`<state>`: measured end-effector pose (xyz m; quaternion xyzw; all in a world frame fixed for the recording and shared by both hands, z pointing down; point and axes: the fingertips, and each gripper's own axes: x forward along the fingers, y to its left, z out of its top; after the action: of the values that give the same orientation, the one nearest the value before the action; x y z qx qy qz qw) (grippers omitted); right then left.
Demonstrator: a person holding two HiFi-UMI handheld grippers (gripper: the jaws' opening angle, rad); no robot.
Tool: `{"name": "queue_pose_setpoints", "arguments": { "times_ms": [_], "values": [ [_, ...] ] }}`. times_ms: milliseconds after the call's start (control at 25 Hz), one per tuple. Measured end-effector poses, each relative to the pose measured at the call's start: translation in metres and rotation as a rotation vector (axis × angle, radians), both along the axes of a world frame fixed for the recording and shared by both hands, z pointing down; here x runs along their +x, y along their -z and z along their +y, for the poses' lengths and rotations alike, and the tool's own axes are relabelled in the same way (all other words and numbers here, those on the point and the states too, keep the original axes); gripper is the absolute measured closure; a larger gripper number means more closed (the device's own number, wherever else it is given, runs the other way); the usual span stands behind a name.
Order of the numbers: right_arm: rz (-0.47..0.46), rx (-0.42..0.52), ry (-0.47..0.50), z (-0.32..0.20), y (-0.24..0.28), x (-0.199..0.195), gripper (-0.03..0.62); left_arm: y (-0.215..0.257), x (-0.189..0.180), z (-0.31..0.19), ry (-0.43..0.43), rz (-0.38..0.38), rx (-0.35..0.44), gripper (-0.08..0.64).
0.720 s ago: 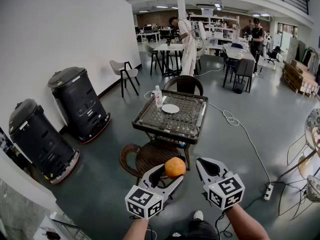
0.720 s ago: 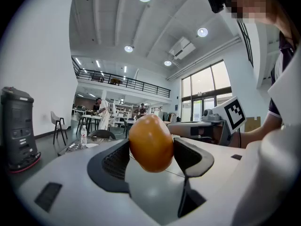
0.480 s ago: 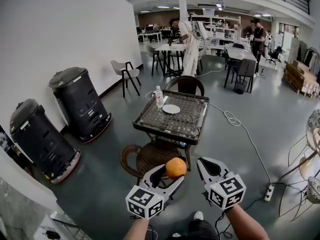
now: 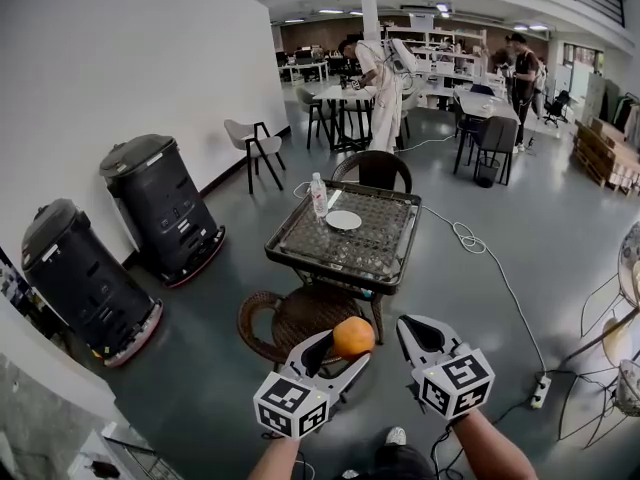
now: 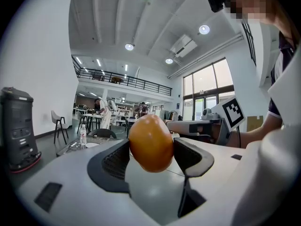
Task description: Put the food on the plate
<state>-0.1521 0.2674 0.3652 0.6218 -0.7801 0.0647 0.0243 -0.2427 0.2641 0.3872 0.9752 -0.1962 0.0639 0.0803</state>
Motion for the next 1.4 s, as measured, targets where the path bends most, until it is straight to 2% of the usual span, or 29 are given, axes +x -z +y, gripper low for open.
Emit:
{"name": "queue_pose_setpoints", "arguments": {
  "times_ms": [240,560,840,1120,1400],
  "values": [
    [-0.004,-0.005,0.016,-0.028,-0.005,0.030,0.588,-0.004,0.028,-0.029,0.020,-0.012,-0.005,0.259],
    [0.001,-0.004,0.073,-0.060,-0.007,0.090,0.588,-0.009,0.089,-0.060,0.076,-0.026,-0.025,0.259],
    [0.001,-0.013,0.122,-0.091,-0.011,0.121,0.588,-0.013,0.125,-0.085,0.106,-0.051,-0.043,0.259],
    [-0.018,-0.018,0.087,-0.120,-0.021,0.163,0.588,-0.020,0.162,-0.117,0.085,-0.074,-0.045,0.259],
    [-0.001,-0.027,0.014,-0.159,-0.028,0.216,0.588,-0.031,0.213,-0.163,0.012,-0.064,-0.048,0.259]
  ]
}}
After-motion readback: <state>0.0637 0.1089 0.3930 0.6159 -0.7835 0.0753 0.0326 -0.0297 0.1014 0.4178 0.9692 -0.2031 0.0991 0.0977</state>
